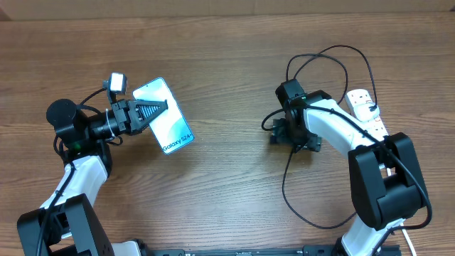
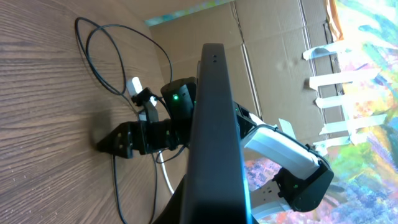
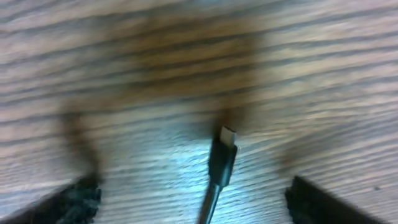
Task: Plug charger to phone and switch on socket
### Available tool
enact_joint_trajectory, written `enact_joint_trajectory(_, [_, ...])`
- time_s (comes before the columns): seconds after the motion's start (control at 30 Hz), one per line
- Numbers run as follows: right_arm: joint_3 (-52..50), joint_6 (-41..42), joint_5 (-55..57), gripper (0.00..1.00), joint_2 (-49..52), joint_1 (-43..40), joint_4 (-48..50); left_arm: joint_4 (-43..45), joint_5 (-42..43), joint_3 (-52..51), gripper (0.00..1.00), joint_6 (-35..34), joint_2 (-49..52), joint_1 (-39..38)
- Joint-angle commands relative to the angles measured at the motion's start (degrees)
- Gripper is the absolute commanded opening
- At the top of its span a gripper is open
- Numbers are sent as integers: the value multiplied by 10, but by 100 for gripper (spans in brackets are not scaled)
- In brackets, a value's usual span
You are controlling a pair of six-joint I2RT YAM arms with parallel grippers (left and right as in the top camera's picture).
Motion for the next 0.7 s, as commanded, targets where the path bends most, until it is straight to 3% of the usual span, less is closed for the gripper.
enact_joint_trajectory(0.0, [9, -12, -20, 100, -1, 2, 1, 2, 5, 3, 4, -6, -2, 3])
enact_joint_trajectory(0.23, [-9, 23, -23, 100, 2, 2, 11, 3, 6, 3, 4, -10, -2, 3])
enact_joint_trajectory(0.43, [-86, 23, -51, 79, 3, 1, 90, 2, 10, 3, 4, -19, -2, 2])
enact_joint_trajectory(0.6, [-135, 23, -96, 50, 3, -2, 124, 2, 11, 3, 4, -19, -2, 2])
enact_joint_trajectory(0.67, [-147, 23, -111, 48, 3, -2, 120, 2, 11, 3, 4, -19, -2, 2])
